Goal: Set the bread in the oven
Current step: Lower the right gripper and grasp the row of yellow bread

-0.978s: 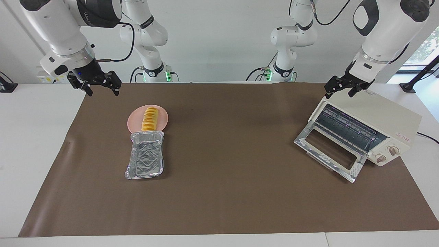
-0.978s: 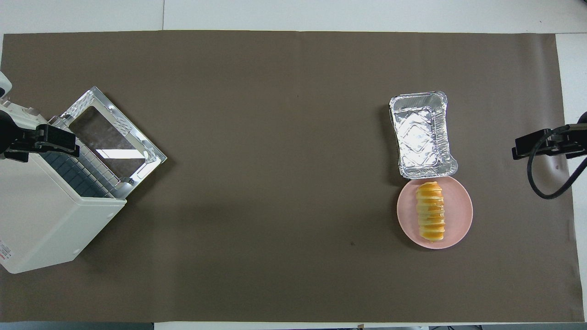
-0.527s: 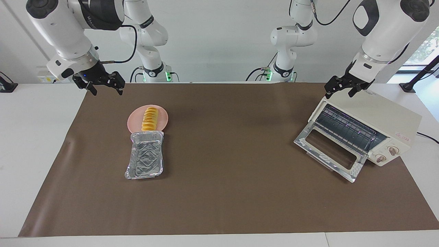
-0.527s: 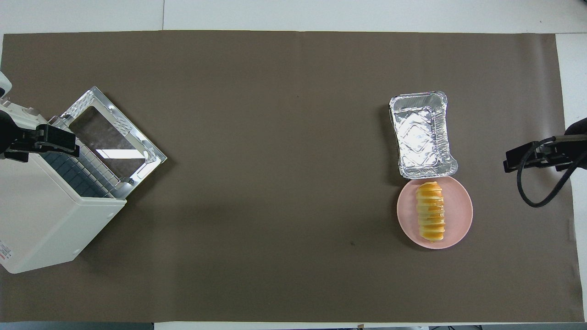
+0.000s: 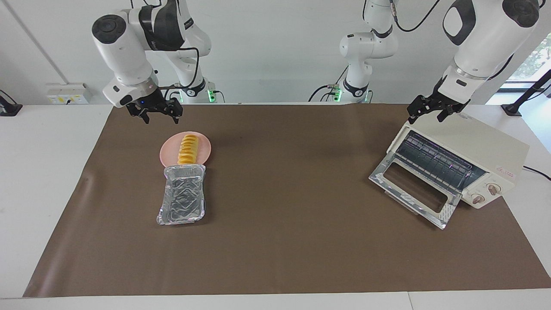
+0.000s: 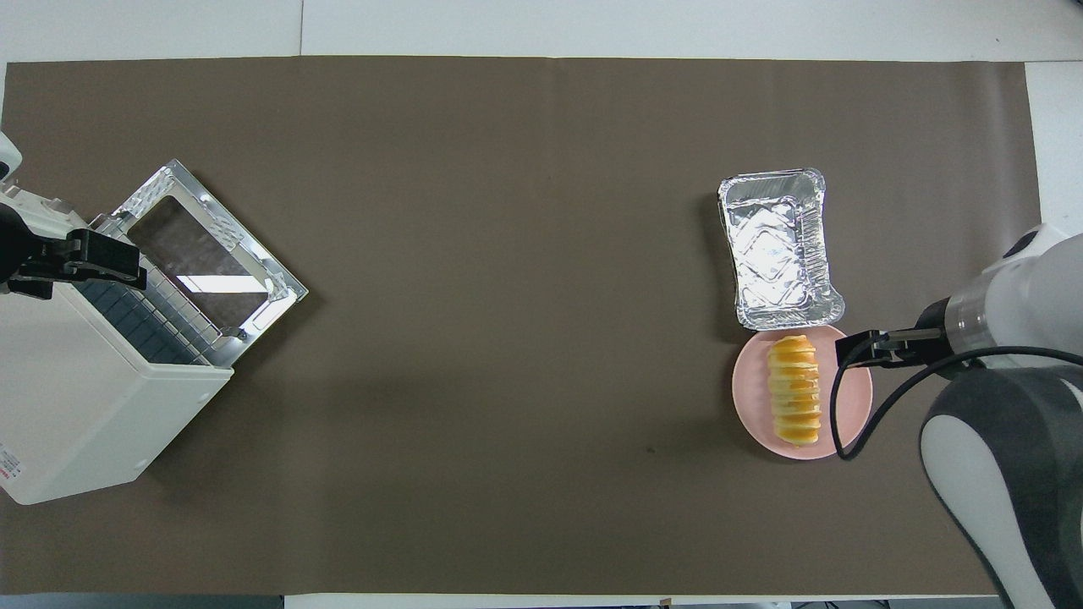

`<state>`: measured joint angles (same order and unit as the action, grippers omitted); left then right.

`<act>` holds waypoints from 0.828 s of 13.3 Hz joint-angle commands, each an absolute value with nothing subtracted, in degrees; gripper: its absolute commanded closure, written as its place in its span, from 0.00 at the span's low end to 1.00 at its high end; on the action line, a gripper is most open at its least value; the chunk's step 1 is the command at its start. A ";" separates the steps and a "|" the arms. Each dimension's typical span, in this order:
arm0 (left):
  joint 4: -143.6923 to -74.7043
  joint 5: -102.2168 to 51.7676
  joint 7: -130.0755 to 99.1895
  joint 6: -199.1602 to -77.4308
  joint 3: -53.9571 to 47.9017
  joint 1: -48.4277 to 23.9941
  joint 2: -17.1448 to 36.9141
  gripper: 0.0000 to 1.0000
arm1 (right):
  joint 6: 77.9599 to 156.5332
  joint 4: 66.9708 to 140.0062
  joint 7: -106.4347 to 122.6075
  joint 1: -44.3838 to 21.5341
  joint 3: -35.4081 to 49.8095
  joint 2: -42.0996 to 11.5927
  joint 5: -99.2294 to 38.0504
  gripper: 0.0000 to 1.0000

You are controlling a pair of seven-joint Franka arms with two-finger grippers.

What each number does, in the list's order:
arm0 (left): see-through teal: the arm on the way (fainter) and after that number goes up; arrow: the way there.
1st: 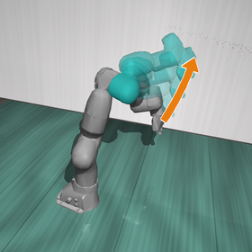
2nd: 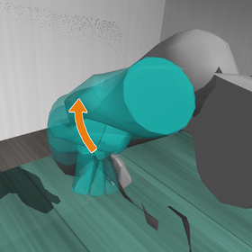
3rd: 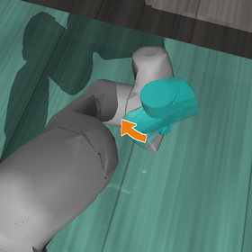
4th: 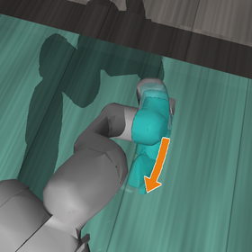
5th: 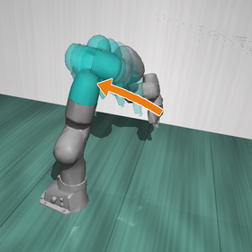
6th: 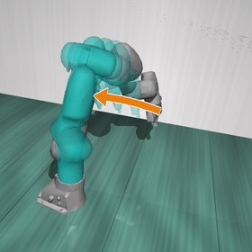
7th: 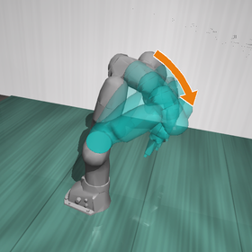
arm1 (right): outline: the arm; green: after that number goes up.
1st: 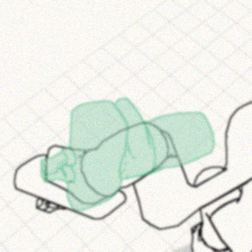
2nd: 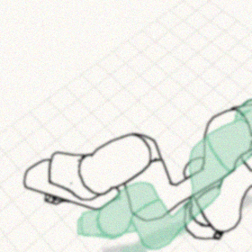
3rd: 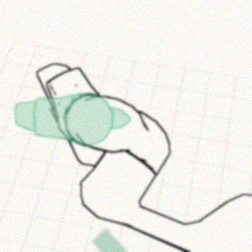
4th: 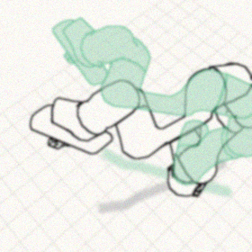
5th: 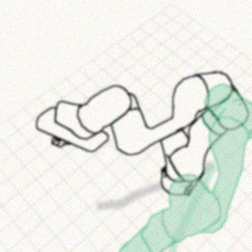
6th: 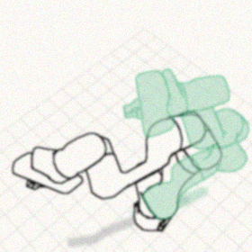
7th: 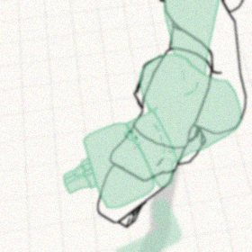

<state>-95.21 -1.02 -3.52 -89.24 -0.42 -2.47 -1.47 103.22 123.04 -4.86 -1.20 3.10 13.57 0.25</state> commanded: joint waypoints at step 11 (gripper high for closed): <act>-96.24 -1.41 -3.34 -89.56 -0.44 -2.11 -2.81 0.00 | 131.99 146.95 -5.36 -2.11 3.25 13.11 -2.72 0.00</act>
<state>-95.21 -1.02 -3.52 -89.24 -0.42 -2.47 -1.47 128.11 145.30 -5.04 -1.96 3.20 14.54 -0.99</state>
